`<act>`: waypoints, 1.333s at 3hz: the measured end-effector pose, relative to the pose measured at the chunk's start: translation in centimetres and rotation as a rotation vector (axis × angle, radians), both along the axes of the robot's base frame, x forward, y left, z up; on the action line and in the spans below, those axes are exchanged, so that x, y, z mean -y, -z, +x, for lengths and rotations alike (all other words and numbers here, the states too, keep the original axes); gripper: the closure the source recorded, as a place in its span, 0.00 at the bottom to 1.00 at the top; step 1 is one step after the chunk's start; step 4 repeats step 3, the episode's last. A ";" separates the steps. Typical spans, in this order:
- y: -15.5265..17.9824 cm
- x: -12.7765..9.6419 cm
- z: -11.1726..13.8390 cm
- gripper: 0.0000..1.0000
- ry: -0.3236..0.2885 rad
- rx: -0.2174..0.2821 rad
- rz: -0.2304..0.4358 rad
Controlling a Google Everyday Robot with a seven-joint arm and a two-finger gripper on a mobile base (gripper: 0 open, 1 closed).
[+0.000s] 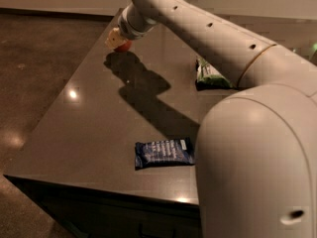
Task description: Pick apple
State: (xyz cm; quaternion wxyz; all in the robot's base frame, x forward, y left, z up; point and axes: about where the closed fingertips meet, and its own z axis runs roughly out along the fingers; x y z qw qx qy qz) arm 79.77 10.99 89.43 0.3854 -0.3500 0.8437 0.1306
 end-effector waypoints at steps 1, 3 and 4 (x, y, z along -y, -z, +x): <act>-3.8 -1.6 -3.4 1.00 -0.108 0.034 0.026; -6.7 -3.1 -6.0 1.00 -0.208 0.062 0.041; -6.7 -3.1 -6.0 1.00 -0.208 0.062 0.041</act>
Offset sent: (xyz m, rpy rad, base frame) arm -0.0840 0.0377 0.0996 0.0589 -0.0938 0.2825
